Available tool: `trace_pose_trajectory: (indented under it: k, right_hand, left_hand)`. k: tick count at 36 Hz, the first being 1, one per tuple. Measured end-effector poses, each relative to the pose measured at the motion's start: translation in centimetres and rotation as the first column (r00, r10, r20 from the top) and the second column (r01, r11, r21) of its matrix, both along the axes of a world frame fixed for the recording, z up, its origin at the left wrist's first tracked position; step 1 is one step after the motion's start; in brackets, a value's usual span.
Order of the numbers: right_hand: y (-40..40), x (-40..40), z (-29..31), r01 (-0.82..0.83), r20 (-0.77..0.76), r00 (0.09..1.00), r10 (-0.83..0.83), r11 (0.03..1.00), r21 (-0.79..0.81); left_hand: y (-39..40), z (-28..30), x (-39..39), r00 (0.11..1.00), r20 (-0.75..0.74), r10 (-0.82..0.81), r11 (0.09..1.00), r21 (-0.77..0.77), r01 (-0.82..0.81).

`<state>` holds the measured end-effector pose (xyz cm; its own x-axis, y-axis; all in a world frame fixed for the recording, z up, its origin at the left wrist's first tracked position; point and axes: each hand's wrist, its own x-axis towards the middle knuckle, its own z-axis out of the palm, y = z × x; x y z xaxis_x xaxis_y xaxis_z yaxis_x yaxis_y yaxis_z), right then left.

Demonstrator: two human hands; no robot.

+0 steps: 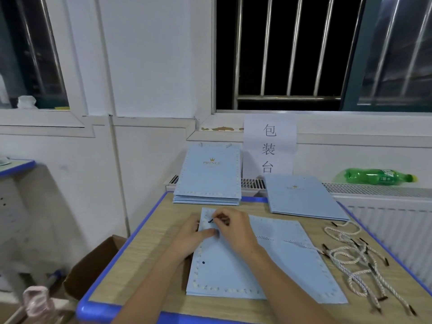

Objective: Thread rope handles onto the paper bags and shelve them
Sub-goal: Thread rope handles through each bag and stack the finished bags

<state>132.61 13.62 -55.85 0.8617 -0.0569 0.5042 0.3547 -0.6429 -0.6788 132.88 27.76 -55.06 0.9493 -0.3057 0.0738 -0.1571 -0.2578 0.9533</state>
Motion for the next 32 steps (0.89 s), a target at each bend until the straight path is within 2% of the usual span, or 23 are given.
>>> trace_pose_trajectory:
  k: [6, 12, 15, 19, 25, 32]
  right_hand:
    - [0.7, 0.1, 0.1, -0.029, 0.006, 1.000, 0.030, 0.991, -0.130]
    - [0.7, 0.3, -0.6, 0.024, 0.049, 0.999, -0.022, 0.999, -0.045]
    - [0.6, 0.1, -0.7, 0.023, 0.059, 0.998, -0.019, 0.998, -0.055]
    - [0.6, -0.2, -0.9, -0.007, 0.087, 0.996, 0.005, 1.000, 0.028]
    - [0.1, -0.4, -1.2, -0.042, 0.069, 0.997, 0.031, 0.987, 0.152]
    - [0.0, -0.2, -1.5, -0.061, 0.022, 0.998, 0.058, 0.972, 0.227]
  left_hand:
    - [-0.1, -0.3, 0.4, 0.999, -0.035, 0.019, 0.999, -0.034, -0.020]
    - [0.1, -0.6, 0.8, 0.990, -0.085, 0.111, 0.993, -0.030, -0.114]
    - [0.1, -0.6, 0.9, 0.986, -0.121, 0.111, 0.992, -0.042, -0.117]
    - [0.2, 0.0, 0.5, 0.989, -0.124, 0.086, 0.989, -0.107, -0.099]
    - [0.6, -0.8, 0.5, 0.996, 0.069, -0.048, 0.988, -0.141, 0.057]
    - [-0.3, -1.6, 0.9, 0.978, 0.205, 0.023, 0.999, -0.029, -0.017]
